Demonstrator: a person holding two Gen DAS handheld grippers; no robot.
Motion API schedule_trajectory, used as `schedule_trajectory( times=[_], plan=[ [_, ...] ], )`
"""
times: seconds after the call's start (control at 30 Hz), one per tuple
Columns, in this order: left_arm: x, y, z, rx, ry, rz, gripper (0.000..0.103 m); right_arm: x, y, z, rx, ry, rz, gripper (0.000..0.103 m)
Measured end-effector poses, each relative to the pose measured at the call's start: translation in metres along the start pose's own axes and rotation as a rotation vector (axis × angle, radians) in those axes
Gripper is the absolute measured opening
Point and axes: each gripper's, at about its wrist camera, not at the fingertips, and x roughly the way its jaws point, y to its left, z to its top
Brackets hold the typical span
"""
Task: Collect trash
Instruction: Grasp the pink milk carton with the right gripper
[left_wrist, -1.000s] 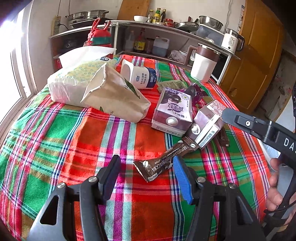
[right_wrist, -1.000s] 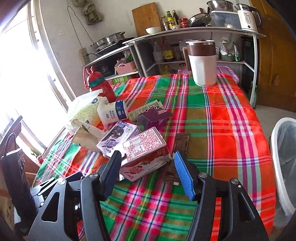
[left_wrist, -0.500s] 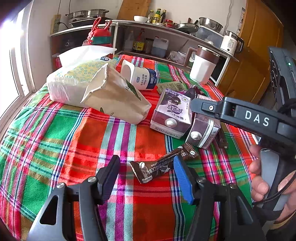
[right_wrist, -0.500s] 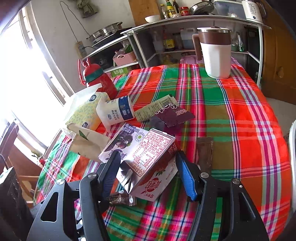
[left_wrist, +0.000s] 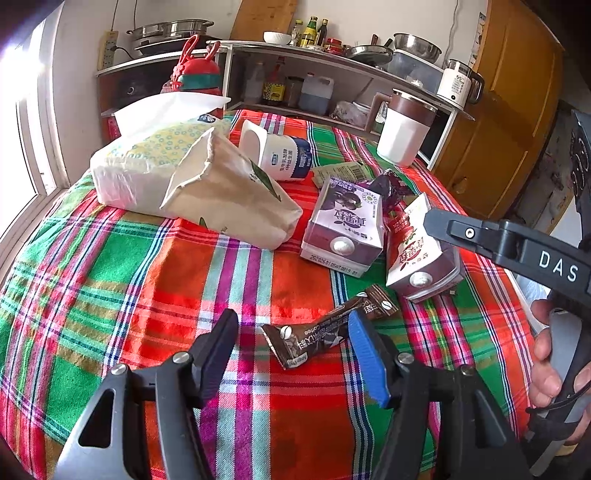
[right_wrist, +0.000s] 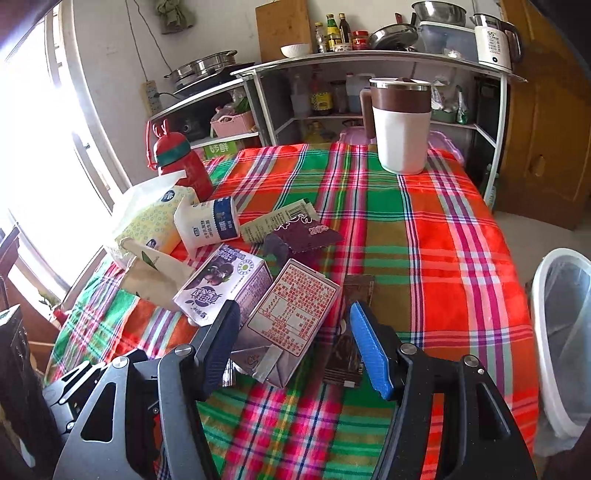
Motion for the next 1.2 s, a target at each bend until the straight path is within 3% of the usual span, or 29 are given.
schedule_trajectory(
  times=[0.13, 0.23, 0.4, 0.63, 0.67, 0.7, 0.77, 0.97, 1.2],
  plan=[
    [0.001, -0.001, 0.001, 0.016, 0.006, -0.004, 0.065, 0.01, 0.005, -0.002, 0.011, 0.02, 0.035, 0.062],
    [0.0, -0.001, 0.001, 0.027, 0.008, 0.0, 0.065, 0.01, 0.002, -0.001, 0.029, 0.015, 0.03, 0.062],
    [0.0, 0.001, 0.0, 0.02, 0.007, -0.003, 0.065, -0.003, 0.017, -0.01, -0.063, 0.02, 0.004, 0.062],
    [0.0, -0.002, 0.001, 0.03, 0.009, -0.013, 0.066, 0.012, 0.023, -0.011, -0.077, 0.034, -0.029, 0.062],
    [0.001, -0.001, 0.002, 0.034, 0.01, -0.006, 0.066, 0.013, 0.023, -0.013, -0.092, 0.035, -0.065, 0.058],
    [0.003, -0.001, 0.003, 0.036, 0.011, 0.0, 0.066, 0.012, 0.022, -0.014, -0.096, 0.025, -0.08, 0.046],
    [0.005, -0.001, 0.004, 0.04, 0.01, 0.002, 0.066, 0.009, 0.015, -0.015, -0.068, 0.016, -0.084, 0.038],
    [0.012, -0.013, 0.007, 0.13, 0.032, 0.0, 0.072, -0.005, 0.008, -0.018, -0.06, -0.028, -0.064, 0.038],
    [0.018, -0.028, 0.007, 0.214, 0.05, 0.001, 0.072, -0.026, 0.0, -0.02, -0.035, -0.068, -0.048, 0.038]
  ],
)
